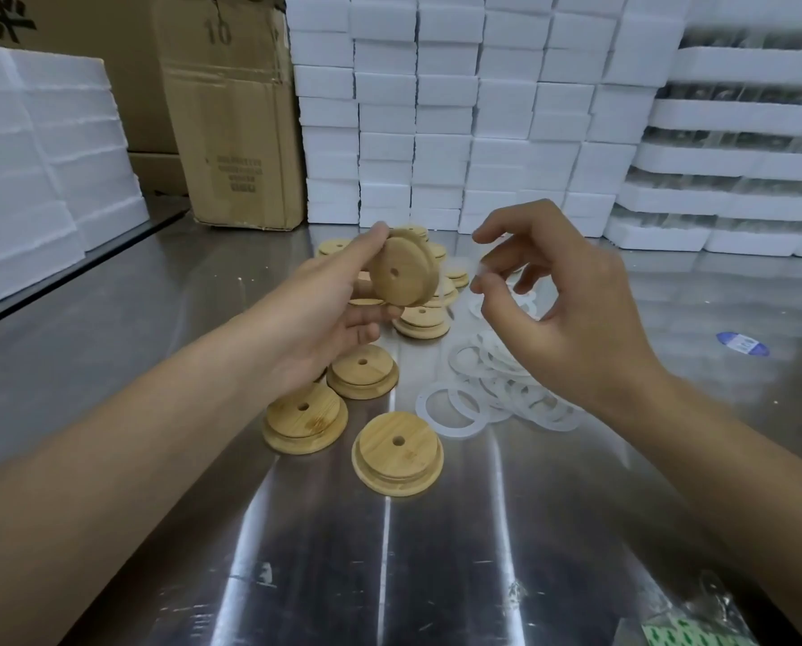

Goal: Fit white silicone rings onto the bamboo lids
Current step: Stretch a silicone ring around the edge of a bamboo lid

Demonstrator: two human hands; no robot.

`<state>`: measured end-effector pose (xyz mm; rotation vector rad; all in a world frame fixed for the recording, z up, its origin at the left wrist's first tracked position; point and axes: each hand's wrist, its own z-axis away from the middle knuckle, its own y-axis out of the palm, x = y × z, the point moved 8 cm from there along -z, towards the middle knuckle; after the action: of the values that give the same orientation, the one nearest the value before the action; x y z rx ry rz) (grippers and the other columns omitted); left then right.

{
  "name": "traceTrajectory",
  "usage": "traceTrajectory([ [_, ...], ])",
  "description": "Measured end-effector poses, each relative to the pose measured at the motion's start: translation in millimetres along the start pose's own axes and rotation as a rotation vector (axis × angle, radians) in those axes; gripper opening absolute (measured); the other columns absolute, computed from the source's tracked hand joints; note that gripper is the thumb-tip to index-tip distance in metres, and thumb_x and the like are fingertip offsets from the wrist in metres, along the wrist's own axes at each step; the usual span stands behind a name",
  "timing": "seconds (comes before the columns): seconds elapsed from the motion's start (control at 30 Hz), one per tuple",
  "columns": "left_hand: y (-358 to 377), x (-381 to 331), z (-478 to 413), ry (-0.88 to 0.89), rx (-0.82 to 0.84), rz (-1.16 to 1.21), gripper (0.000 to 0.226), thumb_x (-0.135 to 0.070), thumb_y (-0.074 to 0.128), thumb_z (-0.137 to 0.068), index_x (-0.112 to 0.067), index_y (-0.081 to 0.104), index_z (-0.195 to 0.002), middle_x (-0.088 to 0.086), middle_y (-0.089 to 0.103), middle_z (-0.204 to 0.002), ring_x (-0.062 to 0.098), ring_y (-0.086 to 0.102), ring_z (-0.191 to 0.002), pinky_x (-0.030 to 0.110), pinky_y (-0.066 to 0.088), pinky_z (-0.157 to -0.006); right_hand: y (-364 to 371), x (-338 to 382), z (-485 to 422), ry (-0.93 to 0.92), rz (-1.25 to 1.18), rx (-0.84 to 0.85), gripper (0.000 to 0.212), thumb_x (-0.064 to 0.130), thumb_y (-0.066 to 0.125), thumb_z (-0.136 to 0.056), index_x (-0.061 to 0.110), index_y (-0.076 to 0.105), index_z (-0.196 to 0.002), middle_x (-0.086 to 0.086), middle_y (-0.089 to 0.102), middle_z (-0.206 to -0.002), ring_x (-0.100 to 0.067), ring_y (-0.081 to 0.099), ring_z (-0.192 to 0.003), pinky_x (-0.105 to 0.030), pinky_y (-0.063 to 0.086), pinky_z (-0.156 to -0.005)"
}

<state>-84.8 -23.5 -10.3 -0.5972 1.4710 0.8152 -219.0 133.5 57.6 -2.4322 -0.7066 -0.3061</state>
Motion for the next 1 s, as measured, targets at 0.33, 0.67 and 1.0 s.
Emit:
traceTrajectory([
  [0.33, 17.0, 4.0, 7.4, 0.035, 0.083, -0.058, 0.044, -0.055, 0.052, -0.108, -0.021, 0.074, -0.123, 0.004, 0.082, -0.106, 0.021, 0.078, -0.086, 0.025, 0.051, -0.061, 11.5, -9.6, 7.3, 0.113, -0.081, 0.012, 0.018, 0.006, 0.072, -0.094, 0.015, 0.068, -0.109, 0.010, 0.076, -0.087, -0.018, 0.072, -0.092, -0.035, 0.053, -0.077],
  [0.67, 30.9, -12.6, 18.1, 0.368, 0.137, -0.460, 0.022, -0.038, 0.075, -0.099, -0.028, 0.075, -0.119, -0.011, 0.081, -0.095, -0.004, 0.071, -0.074, 0.009, 0.047, -0.057, 19.1, -26.3, 11.5, 0.265, -0.092, -0.016, 0.008, 0.022, 0.078, -0.095, 0.027, 0.073, -0.097, 0.020, 0.076, -0.085, -0.008, 0.073, -0.090, -0.026, 0.051, -0.069],
  [1.0, 35.8, -7.2, 18.9, 0.533, 0.182, -0.930, 0.017, -0.038, 0.066, -0.104, -0.029, 0.079, -0.100, -0.008, 0.076, -0.087, 0.015, 0.069, -0.086, 0.047, 0.056, -0.082, 27.3, -32.9, 9.9, 0.234, 0.097, 0.131, 0.002, 0.025, 0.072, -0.099, 0.027, 0.073, -0.097, 0.013, 0.070, -0.105, -0.007, 0.064, -0.107, -0.031, 0.052, -0.091],
])
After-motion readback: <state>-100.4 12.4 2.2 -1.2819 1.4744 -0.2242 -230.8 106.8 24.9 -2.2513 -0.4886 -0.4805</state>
